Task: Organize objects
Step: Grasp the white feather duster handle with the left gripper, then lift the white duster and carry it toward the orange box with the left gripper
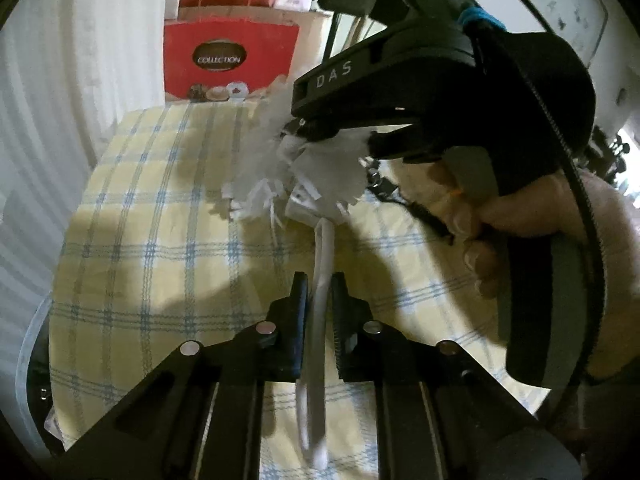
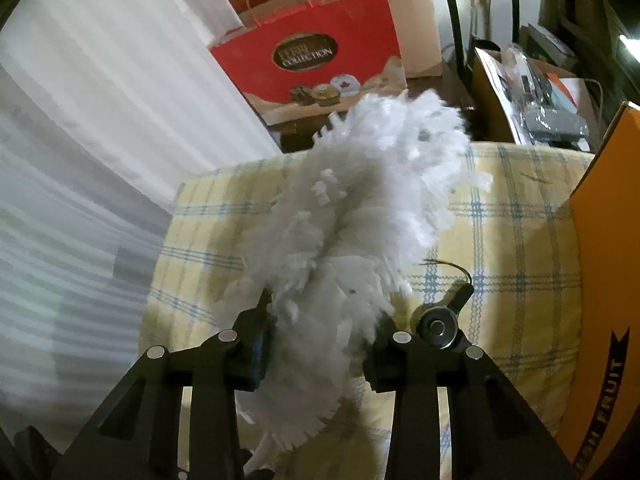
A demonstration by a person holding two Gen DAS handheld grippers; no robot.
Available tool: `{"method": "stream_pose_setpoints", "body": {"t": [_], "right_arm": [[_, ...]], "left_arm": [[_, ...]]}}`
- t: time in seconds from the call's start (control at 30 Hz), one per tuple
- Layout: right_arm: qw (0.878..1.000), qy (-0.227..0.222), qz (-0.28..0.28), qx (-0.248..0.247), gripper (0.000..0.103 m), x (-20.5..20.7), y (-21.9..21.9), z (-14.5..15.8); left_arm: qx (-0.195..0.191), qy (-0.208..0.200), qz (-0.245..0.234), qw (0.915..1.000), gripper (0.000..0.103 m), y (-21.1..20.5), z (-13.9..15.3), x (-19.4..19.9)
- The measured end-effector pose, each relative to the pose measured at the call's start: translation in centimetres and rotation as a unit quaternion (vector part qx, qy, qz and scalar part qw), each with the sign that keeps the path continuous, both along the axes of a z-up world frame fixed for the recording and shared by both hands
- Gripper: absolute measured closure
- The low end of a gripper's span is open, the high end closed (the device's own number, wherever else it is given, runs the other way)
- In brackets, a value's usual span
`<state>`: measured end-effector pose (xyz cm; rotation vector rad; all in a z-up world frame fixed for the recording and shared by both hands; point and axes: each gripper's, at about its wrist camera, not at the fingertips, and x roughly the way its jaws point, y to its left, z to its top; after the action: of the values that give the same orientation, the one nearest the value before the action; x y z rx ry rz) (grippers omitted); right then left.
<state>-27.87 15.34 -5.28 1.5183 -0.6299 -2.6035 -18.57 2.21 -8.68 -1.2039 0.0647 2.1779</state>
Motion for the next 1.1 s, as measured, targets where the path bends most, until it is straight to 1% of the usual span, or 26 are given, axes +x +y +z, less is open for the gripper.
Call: {"method": "stream_pose_setpoints", "body": {"t": [0.2, 0.33, 0.47, 0.6, 0.77, 0.87, 1.1], "right_arm": [[1.0, 0.02, 0.002, -0.005, 0.073, 0.9, 0.1, 2.3], [0.999, 0.035, 0.0, -0.008, 0.074, 1.8, 0.6, 4.1], [0.998, 0.054, -0.008, -0.01, 0.074, 3.0, 1.7, 6.1], [0.997, 0.074, -0.021, -0.015, 0.074, 4.5, 3.5, 8.3], [0.995, 0.09, -0.04, -0.011, 0.074, 6.5, 6.0, 10.5], [0.994, 0.095, -0.054, -0.005, 0.074, 7.8, 7.7, 11.3], [0.99, 0.105, -0.089, 0.0, 0.075, 10.8, 11.8, 12.4]], "left_arm": [[0.011, 0.021, -0.01, 0.9997, 0.096, 0.4, 2.9, 0.7], [0.017, 0.04, -0.021, 0.9989, 0.096, 1.1, 5.1, 1.3], [0.025, 0.053, -0.029, 0.9979, 0.096, 1.9, 6.6, 2.1], [0.028, 0.067, -0.043, 0.9964, 0.096, 3.2, 8.2, 2.7], [0.031, 0.083, -0.067, 0.9938, 0.096, 5.3, 10.2, 4.8], [0.035, 0.092, -0.084, 0.9916, 0.096, 6.9, 10.7, 6.4], [0.037, 0.098, -0.121, 0.9871, 0.096, 10.6, 11.7, 8.0]]}}
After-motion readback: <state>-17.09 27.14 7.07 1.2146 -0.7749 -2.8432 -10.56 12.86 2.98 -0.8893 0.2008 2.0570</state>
